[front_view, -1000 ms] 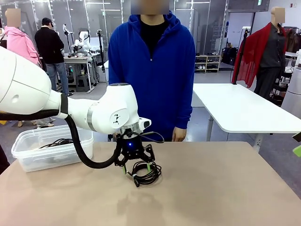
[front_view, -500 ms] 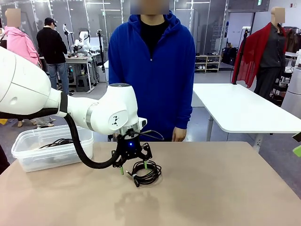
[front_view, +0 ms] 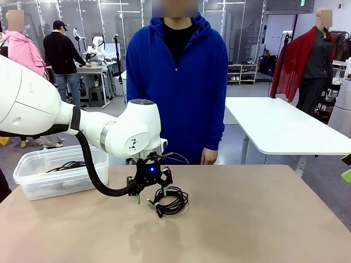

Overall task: Organize and store the cables.
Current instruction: Place the USB Extension Cable into the Organizing box.

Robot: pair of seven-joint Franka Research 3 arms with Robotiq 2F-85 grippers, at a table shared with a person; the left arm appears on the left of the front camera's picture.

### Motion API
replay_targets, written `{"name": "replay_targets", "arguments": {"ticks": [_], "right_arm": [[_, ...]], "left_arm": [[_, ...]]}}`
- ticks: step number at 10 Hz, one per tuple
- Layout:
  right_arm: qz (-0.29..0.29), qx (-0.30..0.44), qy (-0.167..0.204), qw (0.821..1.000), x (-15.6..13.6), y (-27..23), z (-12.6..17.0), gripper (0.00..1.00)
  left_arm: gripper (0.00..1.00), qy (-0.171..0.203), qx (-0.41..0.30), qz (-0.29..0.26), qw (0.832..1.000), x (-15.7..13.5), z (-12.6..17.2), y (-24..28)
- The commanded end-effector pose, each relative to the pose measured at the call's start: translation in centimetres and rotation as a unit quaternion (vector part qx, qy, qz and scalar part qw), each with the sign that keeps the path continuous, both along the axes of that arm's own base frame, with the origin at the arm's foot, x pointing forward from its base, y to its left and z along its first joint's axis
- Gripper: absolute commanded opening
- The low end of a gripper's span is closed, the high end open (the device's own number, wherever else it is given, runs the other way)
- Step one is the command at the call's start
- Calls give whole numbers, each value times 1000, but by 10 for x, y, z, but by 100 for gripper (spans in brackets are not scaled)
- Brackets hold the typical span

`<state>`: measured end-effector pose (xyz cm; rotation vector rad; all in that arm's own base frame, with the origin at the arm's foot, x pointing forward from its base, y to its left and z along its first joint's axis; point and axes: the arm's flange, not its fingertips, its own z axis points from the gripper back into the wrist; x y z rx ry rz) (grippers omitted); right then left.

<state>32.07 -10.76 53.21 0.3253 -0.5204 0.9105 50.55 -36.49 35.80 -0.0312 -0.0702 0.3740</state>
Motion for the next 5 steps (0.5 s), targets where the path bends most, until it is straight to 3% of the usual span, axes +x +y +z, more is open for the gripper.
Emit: {"name": "replay_targets", "arguments": {"ticks": [1, 5], "right_arm": [[1, 3, -2, 1000, 1, 1, 0, 100], [1, 3, -2, 1000, 1, 1, 0, 100]], "left_arm": [[100, -17, 7, 18, 1000, 5, -6, -5], [100, -21, -7, 19, 1000, 21, -25, -10]]}}
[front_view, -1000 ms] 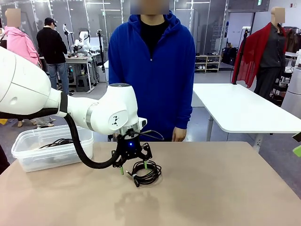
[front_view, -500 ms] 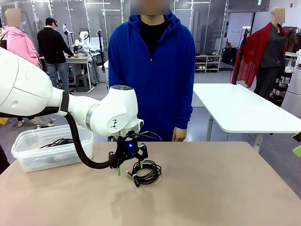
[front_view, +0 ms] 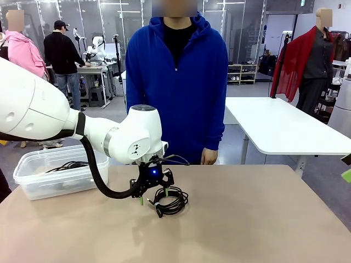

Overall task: Organize and store the cables.
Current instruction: Place the USB Extension Cable into the Organizing box.

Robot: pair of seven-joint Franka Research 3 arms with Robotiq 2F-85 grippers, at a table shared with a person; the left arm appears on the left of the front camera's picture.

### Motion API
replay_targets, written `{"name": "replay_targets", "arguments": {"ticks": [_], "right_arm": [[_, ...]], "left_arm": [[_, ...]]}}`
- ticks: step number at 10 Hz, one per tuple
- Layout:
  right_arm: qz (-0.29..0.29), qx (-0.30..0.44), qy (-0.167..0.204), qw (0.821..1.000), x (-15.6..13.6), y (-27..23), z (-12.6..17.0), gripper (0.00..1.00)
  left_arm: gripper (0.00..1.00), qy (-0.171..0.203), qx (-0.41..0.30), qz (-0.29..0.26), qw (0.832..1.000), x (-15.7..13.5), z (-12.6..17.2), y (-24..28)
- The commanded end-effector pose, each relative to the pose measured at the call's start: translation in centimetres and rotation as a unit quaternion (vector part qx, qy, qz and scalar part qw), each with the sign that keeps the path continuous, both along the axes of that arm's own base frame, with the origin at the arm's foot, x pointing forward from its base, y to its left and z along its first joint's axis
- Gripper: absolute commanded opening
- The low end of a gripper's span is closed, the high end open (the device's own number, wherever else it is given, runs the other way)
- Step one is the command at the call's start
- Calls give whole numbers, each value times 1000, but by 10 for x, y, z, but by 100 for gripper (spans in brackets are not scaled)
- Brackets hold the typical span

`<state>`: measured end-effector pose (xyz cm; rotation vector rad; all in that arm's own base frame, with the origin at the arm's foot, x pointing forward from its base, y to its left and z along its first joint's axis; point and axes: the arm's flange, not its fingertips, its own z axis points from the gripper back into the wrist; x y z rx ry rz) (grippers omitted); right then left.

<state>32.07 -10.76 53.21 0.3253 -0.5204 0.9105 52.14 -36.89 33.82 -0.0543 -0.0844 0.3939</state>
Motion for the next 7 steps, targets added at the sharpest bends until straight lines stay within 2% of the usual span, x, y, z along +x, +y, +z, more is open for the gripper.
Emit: {"name": "replay_targets", "arguments": {"ticks": [1, 7], "right_arm": [[1, 3, -2, 1000, 1, 1, 0, 100], [1, 3, -2, 1000, 1, 1, 0, 100]], "left_arm": [[100, -5, -1, 4, 1000, 9, -11, -9], [100, 16, -8, -3, 1000, 11, -21, -14]]}}
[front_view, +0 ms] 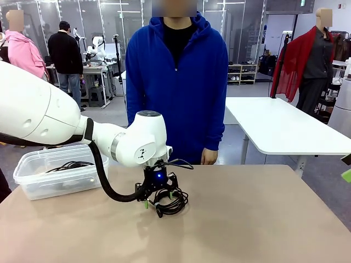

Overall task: Organize and store the cables.
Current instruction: Place the USB Extension Cable into the Organizing box.

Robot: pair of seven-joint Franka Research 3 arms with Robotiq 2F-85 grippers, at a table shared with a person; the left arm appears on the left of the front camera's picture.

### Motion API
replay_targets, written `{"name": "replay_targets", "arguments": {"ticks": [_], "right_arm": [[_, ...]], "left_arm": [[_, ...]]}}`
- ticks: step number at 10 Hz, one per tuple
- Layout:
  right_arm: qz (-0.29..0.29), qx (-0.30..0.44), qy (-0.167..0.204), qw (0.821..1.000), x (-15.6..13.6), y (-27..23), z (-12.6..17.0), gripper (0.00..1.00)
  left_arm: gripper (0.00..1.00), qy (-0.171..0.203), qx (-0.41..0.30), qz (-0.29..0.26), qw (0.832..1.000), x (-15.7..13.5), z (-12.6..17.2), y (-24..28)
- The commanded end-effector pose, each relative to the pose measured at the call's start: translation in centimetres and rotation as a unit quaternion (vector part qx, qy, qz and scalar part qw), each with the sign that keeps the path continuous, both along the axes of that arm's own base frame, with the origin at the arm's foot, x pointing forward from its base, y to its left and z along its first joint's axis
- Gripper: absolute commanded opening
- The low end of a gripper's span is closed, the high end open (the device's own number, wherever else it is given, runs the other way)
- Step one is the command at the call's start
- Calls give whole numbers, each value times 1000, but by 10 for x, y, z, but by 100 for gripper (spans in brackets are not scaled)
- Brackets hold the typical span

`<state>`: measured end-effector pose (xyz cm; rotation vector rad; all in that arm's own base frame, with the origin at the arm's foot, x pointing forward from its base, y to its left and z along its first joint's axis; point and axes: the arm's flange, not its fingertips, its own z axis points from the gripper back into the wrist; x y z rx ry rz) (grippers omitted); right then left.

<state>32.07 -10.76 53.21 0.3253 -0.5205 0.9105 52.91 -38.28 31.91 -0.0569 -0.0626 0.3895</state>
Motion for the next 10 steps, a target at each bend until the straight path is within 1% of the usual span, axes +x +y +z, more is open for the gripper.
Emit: {"name": "replay_targets", "arguments": {"ticks": [1, 4, 5, 6, 7, 8, 9, 10], "right_arm": [[1, 3, -2, 1000, 1, 1, 0, 100], [1, 3, -2, 1000, 1, 1, 0, 100], [1, 3, -2, 1000, 1, 1, 0, 100], [1, 3, -2, 1000, 1, 1, 0, 100], [1, 3, -2, 1000, 1, 1, 0, 100], [1, 3, -2, 1000, 1, 1, 0, 100], [1, 3, -2, 1000, 1, 1, 0, 100], [1, 3, -2, 1000, 1, 1, 0, 100]], "left_arm": [[93, 1, 5, 1, 1000, 4, -3, 2], [73, 4, 8, 2, 1000, 8, -10, 5], [61, 4, 9, 4, 1000, 7, -9, 6], [53, 5, 8, 2, 1000, 7, -8, 6], [41, 8, 4, 1, 1000, 7, -8, 6], [33, 11, 0, -1, 1000, 7, -7, 6], [22, 13, -1, -2, 1000, 6, -5, 6], [13, 14, 0, 1, 1000, 5, -3, 6]]}}
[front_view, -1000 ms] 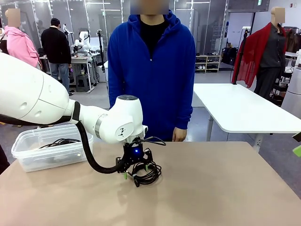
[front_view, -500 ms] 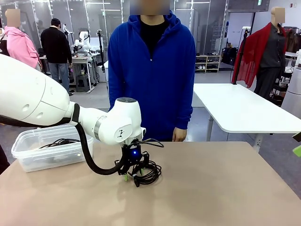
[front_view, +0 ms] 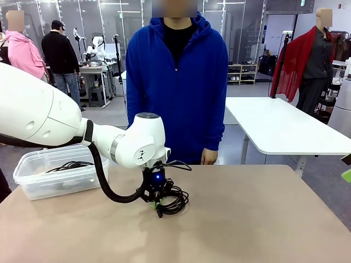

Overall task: Organize and store the cables.
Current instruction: Place the USB Extension Cable into the Organizing box.

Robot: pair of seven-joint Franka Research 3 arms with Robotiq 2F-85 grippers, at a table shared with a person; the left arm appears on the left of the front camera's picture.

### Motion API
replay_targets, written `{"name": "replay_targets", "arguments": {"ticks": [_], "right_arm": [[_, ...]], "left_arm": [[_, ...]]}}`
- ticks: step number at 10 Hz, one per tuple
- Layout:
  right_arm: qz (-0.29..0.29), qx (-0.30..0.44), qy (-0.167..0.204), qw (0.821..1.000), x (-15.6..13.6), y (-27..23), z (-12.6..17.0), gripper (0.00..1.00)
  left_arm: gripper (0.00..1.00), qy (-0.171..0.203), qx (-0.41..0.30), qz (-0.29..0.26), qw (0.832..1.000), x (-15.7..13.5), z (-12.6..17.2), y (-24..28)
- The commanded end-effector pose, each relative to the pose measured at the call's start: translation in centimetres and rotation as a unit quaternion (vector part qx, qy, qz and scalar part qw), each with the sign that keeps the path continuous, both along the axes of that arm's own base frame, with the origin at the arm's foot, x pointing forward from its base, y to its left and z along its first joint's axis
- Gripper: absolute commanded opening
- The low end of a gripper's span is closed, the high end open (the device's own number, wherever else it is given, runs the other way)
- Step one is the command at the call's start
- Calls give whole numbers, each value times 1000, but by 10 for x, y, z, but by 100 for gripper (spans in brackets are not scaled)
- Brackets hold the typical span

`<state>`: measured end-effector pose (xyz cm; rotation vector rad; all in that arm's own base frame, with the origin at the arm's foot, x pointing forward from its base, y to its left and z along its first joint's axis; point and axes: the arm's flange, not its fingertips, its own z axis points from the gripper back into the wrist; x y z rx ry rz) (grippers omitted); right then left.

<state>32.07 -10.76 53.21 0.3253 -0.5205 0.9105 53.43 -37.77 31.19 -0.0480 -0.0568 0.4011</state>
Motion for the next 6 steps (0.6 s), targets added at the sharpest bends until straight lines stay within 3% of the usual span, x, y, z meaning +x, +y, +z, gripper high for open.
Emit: {"name": "replay_targets", "arguments": {"ticks": [1, 4, 6], "right_arm": [[1, 3, -2, 1000, 1, 1, 0, 100], [1, 3, -2, 1000, 1, 1, 0, 100], [1, 3, -2, 1000, 1, 1, 0, 100]], "left_arm": [[2, 10, -4, -3, 1000, 0, 5, 1], [0, 13, -9, 0, 1000, -2, 5, 4], [0, 2, -20, -16, 1000, -7, 24, 10]]}}
